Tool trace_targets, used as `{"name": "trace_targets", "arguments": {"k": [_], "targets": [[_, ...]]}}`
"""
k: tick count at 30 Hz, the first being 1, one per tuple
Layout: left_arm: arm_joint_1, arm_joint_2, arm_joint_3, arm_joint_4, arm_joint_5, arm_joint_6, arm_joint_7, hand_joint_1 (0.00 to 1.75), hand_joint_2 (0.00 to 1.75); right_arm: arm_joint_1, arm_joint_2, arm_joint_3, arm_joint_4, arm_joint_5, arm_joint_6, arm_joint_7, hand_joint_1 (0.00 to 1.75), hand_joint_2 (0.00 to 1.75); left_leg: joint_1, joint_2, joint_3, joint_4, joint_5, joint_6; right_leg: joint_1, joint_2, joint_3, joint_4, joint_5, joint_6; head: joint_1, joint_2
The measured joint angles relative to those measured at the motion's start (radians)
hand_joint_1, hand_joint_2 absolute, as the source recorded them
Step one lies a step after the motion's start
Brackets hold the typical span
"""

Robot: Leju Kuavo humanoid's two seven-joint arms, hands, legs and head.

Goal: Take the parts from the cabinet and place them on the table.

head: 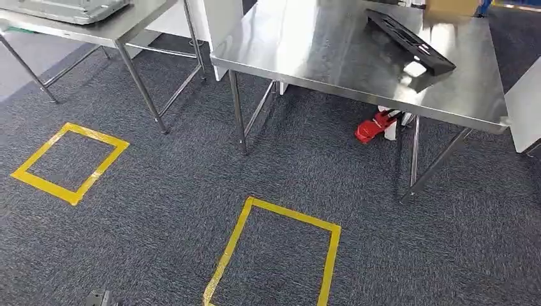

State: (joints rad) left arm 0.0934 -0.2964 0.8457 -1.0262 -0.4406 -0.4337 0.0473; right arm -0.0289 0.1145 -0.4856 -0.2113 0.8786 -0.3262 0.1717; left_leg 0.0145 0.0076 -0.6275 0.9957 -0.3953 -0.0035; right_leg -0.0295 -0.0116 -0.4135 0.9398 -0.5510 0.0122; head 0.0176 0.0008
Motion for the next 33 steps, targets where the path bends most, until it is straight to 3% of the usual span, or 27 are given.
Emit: {"name": "trace_targets", "arguments": {"k": [1,3,4,5,6,8,9,10,11,12,14,15,16,17,19,20,21,22,24,25,26,29,30,31,32,33], "targets": [[0.003,0.000,0.000,0.000,-0.005,-0.002,0.004,0.00,0.00,0.000,0.000,0.004,0.000,0.004,0.000,0.001,0.00,0.00,0.000,0.000,-0.014,0.039,-0.057,-0.005,0.004,-0.004,-0.008,0.000,0.009,-0.016,-0.005,0.000],[0.005,0.002,-0.001,0.000,-0.011,0.000,0.006,0.00,0.00,0.002,0.003,0.010,0.000,0.013,0.007,0.003,0.00,0.00,0.001,-0.005,-0.058,0.182,-0.164,-0.014,0.010,-0.020,-0.020,0.001,0.018,-0.028,-0.006,0.000],[0.006,0.002,-0.001,0.000,-0.017,0.005,0.007,0.00,0.00,0.002,0.004,0.011,0.000,0.014,0.011,0.005,0.00,0.00,0.003,-0.006,-0.079,0.255,-0.190,-0.018,0.013,-0.027,-0.025,0.002,0.022,-0.030,-0.008,0.000],[0.009,0.003,-0.001,0.000,-0.024,0.010,0.009,0.00,0.00,0.003,0.004,0.012,0.000,0.019,0.011,0.007,0.00,0.00,0.005,-0.006,-0.086,0.300,-0.192,-0.020,0.014,-0.034,-0.029,0.004,0.023,-0.028,-0.006,0.000],[0.012,0.003,-0.001,0.000,-0.031,0.016,0.011,0.00,0.00,0.003,0.004,0.013,0.000,0.023,0.012,0.008,0.00,0.00,0.006,-0.005,-0.067,0.290,-0.175,-0.020,0.014,-0.042,-0.033,0.008,0.024,-0.027,-0.006,0.000],[0.013,0.006,-0.001,0.000,-0.040,0.022,0.013,0.00,0.00,0.002,0.005,0.015,0.000,0.027,0.014,0.009,0.00,0.00,0.012,0.006,0.025,0.154,-0.109,-0.021,0.013,-0.056,-0.036,0.016,0.023,-0.026,-0.007,0.000],[0.013,0.007,-0.001,-0.004,-0.052,0.037,0.013,0.00,0.00,0.001,0.005,0.017,0.000,0.031,0.019,0.009,0.00,0.00,0.014,0.031,0.084,0.062,-0.083,-0.020,0.014,-0.064,-0.036,0.020,0.021,-0.024,-0.007,0.000],[0.011,0.007,-0.003,-0.007,-0.068,0.055,0.013,0.00,0.00,0.002,0.005,0.018,0.000,0.037,0.023,0.010,0.00,0.00,0.008,0.065,0.114,0.012,-0.099,-0.019,0.021,-0.070,-0.040,0.022,0.018,-0.018,-0.008,0.000],[0.010,0.007,-0.003,-0.012,-0.082,0.071,0.015,0.00,0.00,0.002,0.006,0.020,0.001,0.043,0.027,0.012,0.00,0.00,0.001,0.059,0.108,0.012,-0.089,-0.003,0.027,-0.077,-0.041,0.024,0.020,-0.015,-0.007,0.000],[0.012,0.007,-0.003,-0.018,-0.088,0.078,0.015,0.00,0.00,0.001,0.006,0.021,0.001,0.046,0.029,0.013,0.00,0.00,-0.001,0.054,0.103,0.006,-0.093,0.001,0.031,-0.086,-0.038,0.025,0.019,-0.009,-0.004,0.000],[0.014,0.008,-0.003,-0.023,-0.096,0.077,0.015,0.00,0.00,-0.004,0.006,0.025,0.001,0.049,0.035,0.011,0.00,0.00,-0.006,0.034,0.089,0.003,-0.088,0.018,0.032,-0.105,-0.037,0.024,0.023,0.003,-0.004,0.000],[0.015,0.007,-0.003,-0.028,-0.099,0.075,0.015,0.00,0.00,-0.004,0.006,0.027,0.001,0.051,0.040,0.009,0.00,0.00,0.003,0.025,0.091,-0.008,-0.077,0.033,0.032,-0.091,-0.047,0.034,0.012,0.011,-0.005,0.000],[0.013,0.006,-0.004,-0.033,-0.100,0.072,0.015,0.00,0.00,-0.003,0.005,0.027,0.001,0.054,0.042,0.009,0.00,0.00,-0.001,0.018,0.086,-0.010,-0.072,0.041,0.027,-0.045,-0.061,0.070,-0.013,0.007,0.000,0.000],[0.009,0.006,-0.004,-0.034,-0.103,0.071,0.015,0.00,0.00,-0.002,0.007,0.027,0.001,0.055,0.044,0.009,0.00,0.00,-0.001,0.009,0.079,-0.010,-0.067,0.049,0.024,-0.016,-0.093,0.135,-0.050,0.000,0.000,0.000],[0.008,0.007,-0.005,-0.035,-0.103,0.069,0.014,0.00,0.00,0.002,0.007,0.028,0.001,0.056,0.047,0.009,0.00,0.00,-0.005,-0.014,0.066,-0.009,-0.060,0.054,0.021,0.003,-0.172,0.304,-0.116,-0.007,0.001,0.000],[0.009,0.007,-0.004,-0.035,-0.104,0.069,0.015,0.00,0.00,0.003,0.007,0.028,0.002,0.056,0.047,0.009,0.00,0.00,-0.006,-0.026,0.062,-0.009,-0.056,0.054,0.021,0.005,-0.197,0.356,-0.126,-0.002,0.001,0.000],[0.011,0.007,-0.004,-0.035,-0.104,0.068,0.015,0.00,0.00,0.005,0.006,0.028,0.002,0.057,0.047,0.009,0.00,0.00,-0.006,-0.038,0.059,-0.008,-0.053,0.053,0.020,0.007,-0.195,0.353,-0.116,0.005,0.000,0.000],[0.012,0.007,-0.004,-0.035,-0.104,0.068,0.015,0.00,0.00,0.005,0.006,0.028,0.002,0.057,0.047,0.009,0.00,0.00,-0.006,-0.053,0.058,-0.008,-0.049,0.050,0.020,0.009,-0.167,0.296,-0.084,0.016,0.002,0.000],[0.011,0.006,-0.005,-0.035,-0.104,0.068,0.015,0.00,0.00,0.004,0.005,0.028,0.002,0.058,0.047,0.009,0.00,0.00,-0.006,-0.077,0.058,-0.008,-0.044,0.044,0.016,0.031,-0.078,0.114,-0.007,0.029,0.001,0.000],[0.011,0.006,-0.006,-0.035,-0.105,0.068,0.015,0.00,0.00,0.005,0.004,0.028,0.002,0.058,0.047,0.009,0.00,0.00,-0.007,-0.087,0.055,-0.007,-0.040,0.039,0.014,0.078,-0.048,0.040,0.012,0.026,0.002,0.000],[0.009,0.007,-0.006,-0.035,-0.105,0.068,0.015,0.00,0.00,0.005,0.005,0.028,0.002,0.058,0.047,0.009,0.00,0.00,-0.015,-0.097,0.051,0.000,-0.040,0.034,0.019,0.073,-0.054,0.029,0.017,0.019,0.000,0.000],[0.014,0.007,-0.006,-0.038,-0.105,0.068,0.013,0.00,0.00,0.002,0.005,0.030,0.002,0.058,0.047,0.009,0.00,0.00,-0.008,-0.121,0.043,-0.008,-0.026,0.012,0.028,0.047,-0.057,0.033,0.024,0.005,-0.002,0.000],[0.017,0.008,-0.005,-0.040,-0.110,0.072,0.006,0.00,0.00,0.002,0.006,0.031,0.002,0.058,0.047,0.009,0.00,0.00,-0.007,-0.123,0.038,-0.003,-0.027,0.008,0.007,0.035,-0.054,0.025,0.032,-0.007,-0.002,0.000],[0.019,0.007,-0.006,-0.042,-0.119,0.079,-0.007,0.00,0.00,0.001,0.005,0.032,0.002,0.060,0.047,0.009,0.00,0.00,-0.009,-0.068,0.025,0.024,-0.053,0.008,0.007,0.023,-0.049,0.024,0.037,-0.016,-0.004,0.000],[0.015,0.006,-0.008,-0.049,-0.125,0.088,-0.018,0.00,0.00,0.002,0.005,0.032,0.002,0.062,0.047,0.009,0.00,0.00,-0.008,-0.037,0.001,0.079,-0.097,0.004,0.009,0.014,-0.059,0.025,0.039,-0.019,-0.013,0.000],[0.009,0.006,-0.009,-0.055,-0.117,0.088,-0.017,0.00,0.00,0.005,0.006,0.032,0.002,0.065,0.048,0.009,0.00,0.00,-0.005,-0.025,-0.030,0.150,-0.139,-0.001,0.011,0.001,-0.057,0.025,0.041,-0.023,-0.014,0.000]]}}
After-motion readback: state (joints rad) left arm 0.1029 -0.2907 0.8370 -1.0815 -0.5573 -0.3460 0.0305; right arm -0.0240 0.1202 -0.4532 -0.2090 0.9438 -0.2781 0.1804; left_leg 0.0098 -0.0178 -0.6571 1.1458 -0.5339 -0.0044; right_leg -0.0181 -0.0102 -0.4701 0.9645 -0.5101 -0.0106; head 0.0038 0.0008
